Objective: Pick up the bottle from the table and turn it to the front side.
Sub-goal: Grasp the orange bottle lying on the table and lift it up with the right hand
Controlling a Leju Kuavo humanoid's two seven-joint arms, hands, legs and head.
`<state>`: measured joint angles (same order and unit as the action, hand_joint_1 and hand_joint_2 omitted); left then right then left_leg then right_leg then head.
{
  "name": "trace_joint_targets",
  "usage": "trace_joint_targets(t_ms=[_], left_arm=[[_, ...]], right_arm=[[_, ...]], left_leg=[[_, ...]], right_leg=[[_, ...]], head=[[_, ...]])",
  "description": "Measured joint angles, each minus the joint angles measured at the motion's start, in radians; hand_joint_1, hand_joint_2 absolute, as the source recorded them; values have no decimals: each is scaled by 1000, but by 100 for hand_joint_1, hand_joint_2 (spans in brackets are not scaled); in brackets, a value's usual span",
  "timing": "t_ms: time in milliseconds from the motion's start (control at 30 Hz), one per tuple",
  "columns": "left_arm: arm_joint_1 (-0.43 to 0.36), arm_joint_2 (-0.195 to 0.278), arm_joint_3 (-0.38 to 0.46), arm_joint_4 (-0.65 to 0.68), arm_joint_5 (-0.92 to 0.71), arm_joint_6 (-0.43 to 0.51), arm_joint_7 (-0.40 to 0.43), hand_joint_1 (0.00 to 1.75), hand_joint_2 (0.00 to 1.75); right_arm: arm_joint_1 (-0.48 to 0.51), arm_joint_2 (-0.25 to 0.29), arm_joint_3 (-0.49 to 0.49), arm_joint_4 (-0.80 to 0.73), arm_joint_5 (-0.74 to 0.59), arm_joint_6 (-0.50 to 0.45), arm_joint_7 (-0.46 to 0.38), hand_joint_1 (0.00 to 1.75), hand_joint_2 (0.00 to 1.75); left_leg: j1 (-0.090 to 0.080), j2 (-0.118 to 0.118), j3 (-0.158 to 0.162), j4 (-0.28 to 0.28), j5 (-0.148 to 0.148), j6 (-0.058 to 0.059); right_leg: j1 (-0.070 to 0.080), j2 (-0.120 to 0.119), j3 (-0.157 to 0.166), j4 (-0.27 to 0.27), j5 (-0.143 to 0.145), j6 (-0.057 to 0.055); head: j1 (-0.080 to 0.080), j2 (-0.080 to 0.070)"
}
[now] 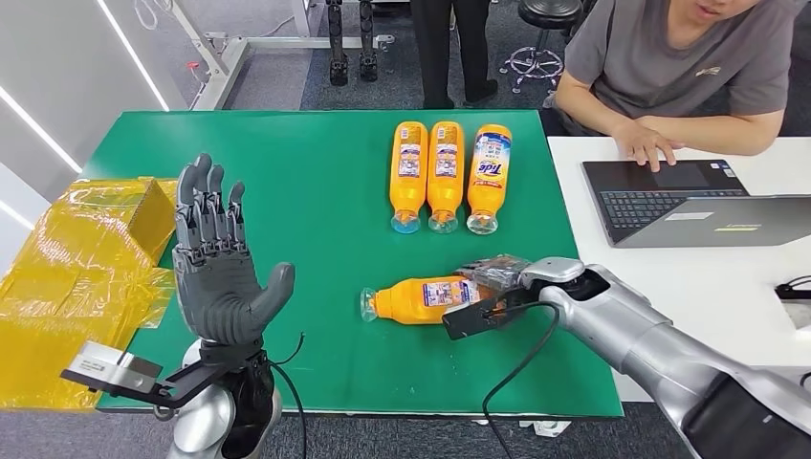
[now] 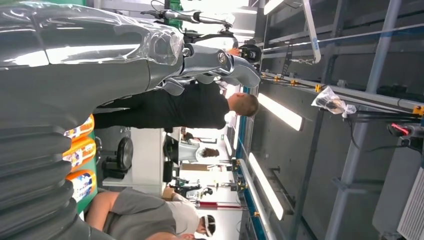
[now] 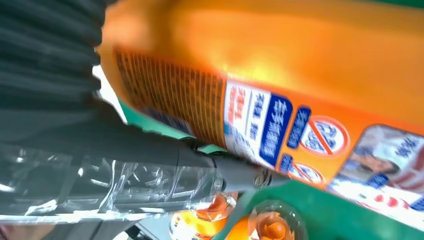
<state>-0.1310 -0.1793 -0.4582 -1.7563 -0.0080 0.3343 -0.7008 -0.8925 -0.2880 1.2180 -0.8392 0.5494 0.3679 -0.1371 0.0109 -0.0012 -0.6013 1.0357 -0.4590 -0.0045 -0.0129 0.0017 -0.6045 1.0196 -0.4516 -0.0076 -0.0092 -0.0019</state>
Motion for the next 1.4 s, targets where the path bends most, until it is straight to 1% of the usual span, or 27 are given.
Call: trace_joint_targets(t_ms=[100,167,467,567,633,767,833,867,933,1033,1100,1167,1300,1400], left_arm=[[0,0,4,0,-1,-9,0,0,175],[-1,0,9,0,-1,-13,0,0,175],[-1,0,16,0,-1,-13,0,0,175],[-1,0,16,0,-2,-1,0,0,175],[-1,0,16,0,-5,15,0,0,175],[-1,1,16,0,-10,43,0,0,175],[-1,2,16,-1,-14,61,0,0,175],[-1,2,16,-2,-16,73,0,0,175],[-1,2,16,-3,-17,93,0,0,175],[-6,2,16,-3,-8,113,0,0,175],[-15,1,16,-3,5,121,0,0,175],[-26,-1,16,0,20,123,0,0,175],[-39,-15,16,18,50,102,0,0,175],[-48,-24,16,33,59,90,0,0,175]], right_arm=[[26,0,0,0,18,-91,-2,175,175],[42,0,-2,0,27,-130,-4,175,175],[85,0,-37,-10,51,-205,6,175,175],[102,5,-59,-15,55,-256,6,175,175],[124,16,-88,-18,49,-311,6,175,175],[171,53,-180,-31,14,-439,0,175,175],[198,75,-230,-47,-13,-522,-12,175,175],[218,88,-260,-60,-27,-578,-22,175,175],[264,112,-328,-92,-52,-693,-44,175,175],[340,141,-418,-144,-91,-810,-87,175,175],[403,161,-477,-184,-136,-875,-147,175,175],[466,186,-534,-223,-191,-934,-228,175,175],[569,234,-621,-296,-276,-1011,-382,175,175],[609,260,-658,-331,-291,-1028,-421,175,175]], left_leg=[[0,0,0,0,0,0],[0,1,1,0,0,0],[0,2,5,0,0,0],[0,1,5,0,0,0],[0,1,5,0,0,0],[0,1,4,0,0,0],[0,0,4,0,0,0],[0,-1,4,0,0,0],[0,-3,3,0,0,0],[0,-3,2,-1,0,0],[0,-3,2,-1,0,0],[0,-3,1,-1,0,0],[0,-3,1,-1,0,0],[0,-3,1,-1,0,0]], right_leg=[[0,0,0,0,0,0],[0,1,0,0,0,0],[0,1,4,0,0,0],[0,1,5,0,0,0],[0,1,5,0,0,0],[0,1,4,0,0,0],[0,0,4,0,0,0],[0,-1,4,0,0,0],[0,-3,4,0,-1,0],[0,-3,3,0,-1,1],[0,-3,3,0,-1,1],[0,-3,3,0,-1,1],[0,-3,2,0,-1,1],[0,-2,2,0,-1,1]], head=[[0,0],[0,0],[0,0],[0,0],[0,0],[0,0],[0,0],[0,0],[0,0],[0,0],[0,0],[0,0],[0,0],[0,0]])
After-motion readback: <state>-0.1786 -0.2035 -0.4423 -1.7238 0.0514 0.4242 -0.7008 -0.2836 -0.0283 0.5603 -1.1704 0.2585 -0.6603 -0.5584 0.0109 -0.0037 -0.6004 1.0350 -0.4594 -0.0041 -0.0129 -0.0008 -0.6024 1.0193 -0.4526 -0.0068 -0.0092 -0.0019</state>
